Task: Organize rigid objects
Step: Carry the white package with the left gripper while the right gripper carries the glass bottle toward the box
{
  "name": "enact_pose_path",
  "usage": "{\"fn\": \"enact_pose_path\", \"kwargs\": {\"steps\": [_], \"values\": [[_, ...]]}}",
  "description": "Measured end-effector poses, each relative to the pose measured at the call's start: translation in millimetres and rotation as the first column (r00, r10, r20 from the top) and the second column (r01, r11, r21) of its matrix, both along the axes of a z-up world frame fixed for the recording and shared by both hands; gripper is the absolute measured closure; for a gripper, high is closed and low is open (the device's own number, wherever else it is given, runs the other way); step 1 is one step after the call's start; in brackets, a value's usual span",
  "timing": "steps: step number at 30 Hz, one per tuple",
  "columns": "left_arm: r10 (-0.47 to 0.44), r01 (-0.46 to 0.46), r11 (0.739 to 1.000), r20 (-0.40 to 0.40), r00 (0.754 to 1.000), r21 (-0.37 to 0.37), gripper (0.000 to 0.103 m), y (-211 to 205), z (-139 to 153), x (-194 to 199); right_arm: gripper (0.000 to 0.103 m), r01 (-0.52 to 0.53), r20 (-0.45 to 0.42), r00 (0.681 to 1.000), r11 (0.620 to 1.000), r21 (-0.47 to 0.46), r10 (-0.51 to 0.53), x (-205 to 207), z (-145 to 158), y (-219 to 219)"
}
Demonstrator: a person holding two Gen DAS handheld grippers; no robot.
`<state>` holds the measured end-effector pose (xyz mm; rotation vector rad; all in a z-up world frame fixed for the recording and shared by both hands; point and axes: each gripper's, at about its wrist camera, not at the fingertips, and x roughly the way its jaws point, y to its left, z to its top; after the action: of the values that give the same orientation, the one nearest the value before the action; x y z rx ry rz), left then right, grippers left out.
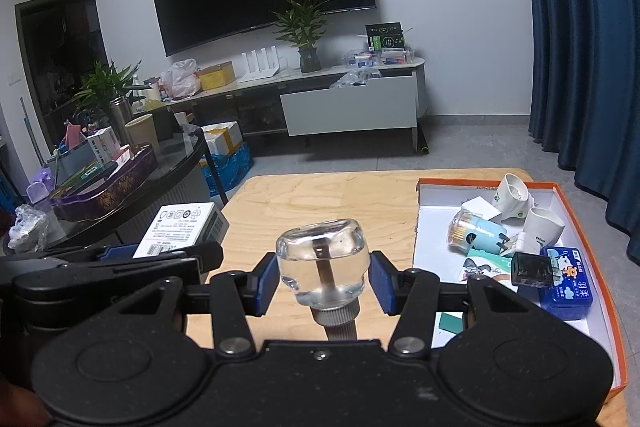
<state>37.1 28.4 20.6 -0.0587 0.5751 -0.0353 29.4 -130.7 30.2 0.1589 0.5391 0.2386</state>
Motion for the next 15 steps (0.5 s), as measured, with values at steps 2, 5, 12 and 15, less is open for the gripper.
{"fn": "enact_pose_path", "kwargs": {"steps": [2, 5, 12, 15], "values": [[-0.003, 0.003, 1.000, 0.000, 1.000, 0.001, 0.043, -0.7, -0.2, -0.2, 0.043, 0.004, 0.001, 1.000, 1.000, 0.001, -0.004, -1.2, 0.3, -2.3], [-0.006, 0.006, 1.000, -0.001, 1.000, -0.001, 0.043, -0.1, -0.3, -0.4, 0.043, 0.007, 0.002, 1.000, 1.000, 0.002, -0.007, -2.5, 0.6, -5.1], [-0.007, 0.007, 1.000, -0.010, 1.000, -0.001, 0.043, 0.4, -3.5, 2.4, 0.043, 0.009, -0.001, 1.000, 1.000, -0.002, -0.009, -1.2, 0.1, -4.3], [-0.009, 0.009, 1.000, -0.015, 1.000, 0.001, 0.043, 0.5, -4.0, 4.9, 0.043, 0.009, -0.003, 1.000, 1.000, -0.002, -0.009, -0.3, -1.3, -4.8]]}}
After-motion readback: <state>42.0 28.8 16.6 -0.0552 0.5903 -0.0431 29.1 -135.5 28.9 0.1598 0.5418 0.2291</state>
